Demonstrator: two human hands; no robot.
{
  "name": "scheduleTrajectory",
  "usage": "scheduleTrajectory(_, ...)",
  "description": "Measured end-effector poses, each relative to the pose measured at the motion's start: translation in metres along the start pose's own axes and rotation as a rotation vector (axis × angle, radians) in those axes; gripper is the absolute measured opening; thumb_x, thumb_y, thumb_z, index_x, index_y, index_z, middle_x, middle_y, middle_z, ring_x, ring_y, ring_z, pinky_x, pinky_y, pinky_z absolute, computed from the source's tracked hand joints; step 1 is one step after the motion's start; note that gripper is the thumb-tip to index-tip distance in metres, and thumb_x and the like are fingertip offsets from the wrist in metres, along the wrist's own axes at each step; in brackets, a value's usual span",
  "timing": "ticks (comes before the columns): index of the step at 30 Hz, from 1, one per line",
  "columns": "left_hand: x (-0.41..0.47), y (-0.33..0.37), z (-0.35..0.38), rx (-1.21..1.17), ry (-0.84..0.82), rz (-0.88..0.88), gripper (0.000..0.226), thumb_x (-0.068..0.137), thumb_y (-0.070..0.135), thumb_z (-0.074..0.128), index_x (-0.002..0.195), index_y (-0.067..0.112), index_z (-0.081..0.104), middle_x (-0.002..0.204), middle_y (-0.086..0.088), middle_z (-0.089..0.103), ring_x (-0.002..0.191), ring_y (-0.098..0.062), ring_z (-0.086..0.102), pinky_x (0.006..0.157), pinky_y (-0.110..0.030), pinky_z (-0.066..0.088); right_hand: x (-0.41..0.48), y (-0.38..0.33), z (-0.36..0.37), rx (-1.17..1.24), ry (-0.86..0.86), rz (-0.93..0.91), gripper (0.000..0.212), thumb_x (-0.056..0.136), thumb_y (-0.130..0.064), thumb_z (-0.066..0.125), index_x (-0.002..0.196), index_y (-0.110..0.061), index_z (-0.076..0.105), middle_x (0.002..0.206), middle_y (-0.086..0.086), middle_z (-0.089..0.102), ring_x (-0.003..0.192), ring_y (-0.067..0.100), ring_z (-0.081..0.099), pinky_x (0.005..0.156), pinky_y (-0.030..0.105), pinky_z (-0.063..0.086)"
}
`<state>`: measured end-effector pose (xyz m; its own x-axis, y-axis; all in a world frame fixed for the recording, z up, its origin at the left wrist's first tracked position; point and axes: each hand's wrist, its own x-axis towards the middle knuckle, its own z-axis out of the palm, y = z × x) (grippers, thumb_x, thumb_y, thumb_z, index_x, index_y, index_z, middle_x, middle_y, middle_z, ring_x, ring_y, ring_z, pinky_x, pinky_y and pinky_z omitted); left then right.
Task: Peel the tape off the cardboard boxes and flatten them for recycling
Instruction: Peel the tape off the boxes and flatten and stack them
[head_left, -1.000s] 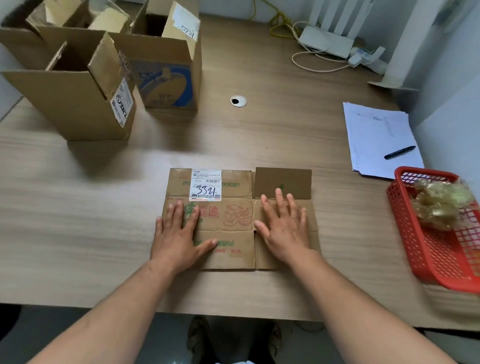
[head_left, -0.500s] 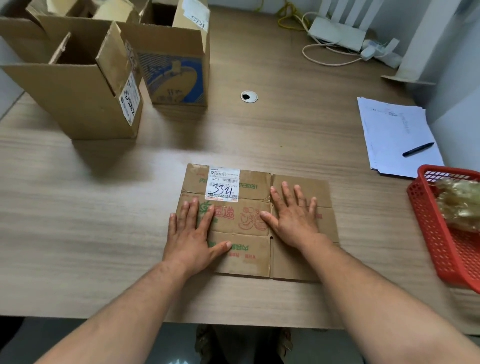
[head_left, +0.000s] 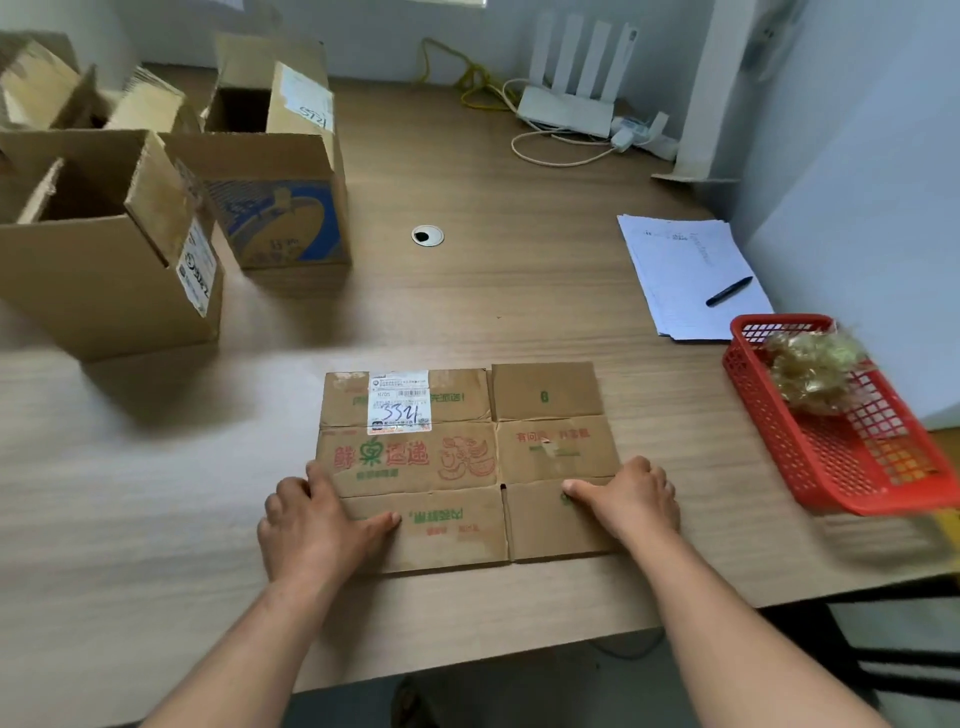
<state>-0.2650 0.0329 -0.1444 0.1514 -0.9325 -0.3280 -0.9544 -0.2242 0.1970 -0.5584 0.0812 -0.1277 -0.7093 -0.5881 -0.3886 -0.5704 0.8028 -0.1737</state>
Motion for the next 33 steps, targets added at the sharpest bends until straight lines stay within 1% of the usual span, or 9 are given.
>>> scheduleTrajectory(4, 0.010, 0.004, -0.004, -0.107, -0.041, -0.104, 0.098, 0.060, 0.068, 0.076, 0.131, 0.010, 0.042, 0.127, -0.017, 0.042, 0.125, -0.035, 0.039, 0.103, -0.043, 0.038, -0.003, 0.001, -0.007, 0.144, -0.010, 0.035, 0.102, 0.062, -0.059, 0.078, 0.135, -0.003, 0.034, 0.139, 0.016, 0.041, 0.129, 0.033, 0.041, 0.102, 0.038, 0.038)
scheduleTrajectory(7, 0.001, 0.008, 0.000, -0.146, -0.025, -0.081, 0.088, 0.064, 0.059, 0.079, 0.128, 0.010, 0.045, 0.128, -0.015, 0.039, 0.126, -0.034, 0.035, 0.106, -0.042, 0.034, -0.012, 0.007, -0.007, 0.228, -0.042, 0.007, 0.090, 0.067, -0.051, 0.079, 0.129, -0.006, 0.032, 0.135, 0.015, 0.045, 0.123, 0.033, 0.048, 0.093, 0.037, 0.043)
scheduleTrajectory(12, -0.020, 0.014, 0.006, -0.169, -0.079, -0.137, 0.108, 0.059, 0.060, 0.082, 0.138, 0.014, 0.024, 0.132, -0.018, 0.033, 0.127, -0.036, 0.033, 0.104, -0.046, 0.035, -0.031, 0.034, -0.002, 0.284, -0.077, -0.039, 0.079, 0.075, -0.045, 0.075, 0.130, -0.011, 0.029, 0.135, 0.012, 0.043, 0.120, 0.032, 0.049, 0.090, 0.037, 0.044)
scheduleTrajectory(16, -0.033, 0.015, 0.009, -0.234, -0.114, -0.193, 0.099, 0.061, 0.061, 0.081, 0.133, 0.007, 0.039, 0.131, -0.021, 0.041, 0.124, -0.038, 0.040, 0.099, -0.047, 0.040, -0.041, 0.063, -0.008, 0.285, -0.059, -0.063, 0.079, 0.078, -0.043, 0.074, 0.133, -0.011, 0.028, 0.135, 0.012, 0.041, 0.120, 0.032, 0.049, 0.089, 0.037, 0.043)
scheduleTrajectory(19, -0.065, 0.021, 0.018, -0.275, -0.091, -0.145, 0.093, 0.060, 0.059, 0.082, 0.128, 0.007, 0.046, 0.129, -0.020, 0.044, 0.123, -0.038, 0.042, 0.099, -0.046, 0.040, -0.053, 0.099, -0.010, 0.298, -0.040, -0.052, 0.080, 0.077, -0.043, 0.075, 0.133, -0.011, 0.028, 0.135, 0.013, 0.041, 0.120, 0.032, 0.048, 0.090, 0.037, 0.043)
scheduleTrajectory(22, -0.106, 0.027, 0.028, -0.455, -0.106, -0.039, 0.086, 0.063, 0.044, 0.086, 0.130, 0.011, 0.044, 0.127, -0.016, 0.043, 0.122, -0.034, 0.044, 0.100, -0.047, 0.043, -0.070, 0.142, -0.016, 0.332, -0.008, -0.036, 0.080, 0.076, -0.042, 0.076, 0.132, -0.010, 0.029, 0.133, 0.014, 0.041, 0.120, 0.032, 0.047, 0.091, 0.037, 0.043)
scheduleTrajectory(25, -0.157, 0.036, 0.041, -0.513, -0.179, 0.149, 0.106, 0.067, 0.030, 0.087, 0.149, 0.026, 0.021, 0.127, -0.009, 0.041, 0.121, -0.029, 0.045, 0.102, -0.043, 0.040, -0.088, 0.187, -0.031, 0.342, 0.067, -0.070, 0.084, 0.077, -0.042, 0.074, 0.138, -0.011, 0.026, 0.135, 0.014, 0.039, 0.122, 0.032, 0.045, 0.094, 0.037, 0.041)
scheduleTrajectory(27, -0.192, 0.043, 0.050, -0.520, -0.154, 0.206, 0.115, 0.068, 0.031, 0.087, 0.152, 0.034, 0.009, 0.129, -0.011, 0.039, 0.121, -0.031, 0.046, 0.101, -0.044, 0.040, -0.100, 0.219, -0.044, 0.347, 0.118, -0.100, 0.085, 0.079, -0.042, 0.073, 0.141, -0.012, 0.024, 0.136, 0.013, 0.038, 0.123, 0.030, 0.044, 0.096, 0.036, 0.040)
scheduleTrajectory(33, -0.278, 0.089, 0.068, -0.499, -0.081, 0.345, 0.106, 0.066, 0.042, 0.085, 0.149, 0.033, 0.019, 0.130, -0.012, 0.037, 0.121, -0.032, 0.045, 0.099, -0.050, 0.044, -0.138, 0.327, -0.085, 0.393, 0.288, -0.107, 0.083, 0.080, -0.045, 0.070, 0.141, -0.015, 0.022, 0.134, 0.012, 0.038, 0.118, 0.028, 0.047, 0.085, 0.030, 0.042)
